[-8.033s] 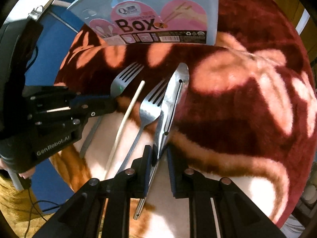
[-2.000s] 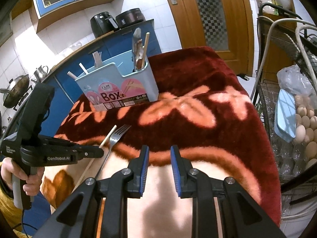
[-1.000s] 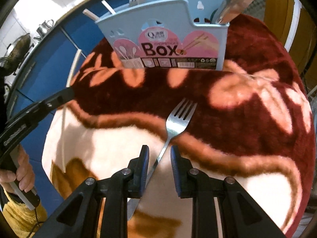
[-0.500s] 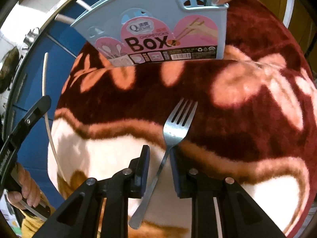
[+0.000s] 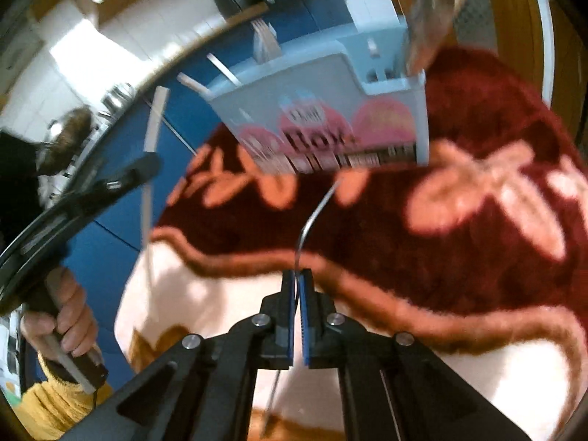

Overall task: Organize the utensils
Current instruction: 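Grasp the last metal fork with the right tool while the left tool holds the chopstick, then insert the chopstick with the left tool while the right tool inserts the fork into the caddy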

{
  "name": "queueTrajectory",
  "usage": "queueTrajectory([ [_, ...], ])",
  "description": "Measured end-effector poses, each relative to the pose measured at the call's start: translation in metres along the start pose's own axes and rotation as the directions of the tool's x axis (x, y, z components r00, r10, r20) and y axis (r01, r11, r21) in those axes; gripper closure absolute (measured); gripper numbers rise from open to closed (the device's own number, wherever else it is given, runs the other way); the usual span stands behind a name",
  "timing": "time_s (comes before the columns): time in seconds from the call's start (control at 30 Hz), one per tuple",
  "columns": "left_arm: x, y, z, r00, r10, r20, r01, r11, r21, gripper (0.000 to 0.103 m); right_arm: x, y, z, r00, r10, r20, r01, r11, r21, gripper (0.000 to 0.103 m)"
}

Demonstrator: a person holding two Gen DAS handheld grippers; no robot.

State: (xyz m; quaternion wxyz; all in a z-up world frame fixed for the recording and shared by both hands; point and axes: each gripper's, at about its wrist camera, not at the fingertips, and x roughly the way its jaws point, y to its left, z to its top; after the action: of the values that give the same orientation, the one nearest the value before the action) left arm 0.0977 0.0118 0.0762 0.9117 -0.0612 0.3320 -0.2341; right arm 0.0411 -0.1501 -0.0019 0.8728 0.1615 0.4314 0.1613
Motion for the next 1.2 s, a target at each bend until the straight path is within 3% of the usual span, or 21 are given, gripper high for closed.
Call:
queueTrajectory([
  [0.17,-0.002,-0.004,0.015,0.998,0.005,0.065,-0.005,1.000,-0.003,0.099,-0.032,0.011,0.001,0.984,-0.031,0.175,0.041,0.998,-0.055,0.100],
  [0.3,-0.002,-0.006,0.029,0.994,0.010,0.113,-0.009,1.000,-0.011,0.099,-0.051,0.019,0.008,0.947,-0.066,0.316,0.089,0.994,-0.059,0.100],
  [0.5,0.000,-0.013,0.058,0.982,0.023,0.187,-0.024,1.000,0.001,0.099,-0.074,0.021,0.031,0.888,-0.091,0.450,0.134,0.989,-0.064,0.100],
  [0.83,0.015,-0.014,0.105,0.951,0.069,0.300,-0.069,0.998,-0.012,0.099,-0.094,0.030,0.074,0.795,-0.126,0.593,0.227,0.969,-0.098,0.100],
  [1.07,0.030,-0.012,0.128,0.915,0.094,0.393,-0.083,0.996,-0.045,0.099,-0.089,0.035,0.104,0.742,-0.161,0.651,0.294,0.950,-0.101,0.100],
  [1.2,0.043,-0.015,0.127,0.887,0.135,0.442,-0.136,0.990,-0.029,0.099,-0.078,0.031,0.116,0.720,-0.184,0.669,0.322,0.942,-0.088,0.100],
])
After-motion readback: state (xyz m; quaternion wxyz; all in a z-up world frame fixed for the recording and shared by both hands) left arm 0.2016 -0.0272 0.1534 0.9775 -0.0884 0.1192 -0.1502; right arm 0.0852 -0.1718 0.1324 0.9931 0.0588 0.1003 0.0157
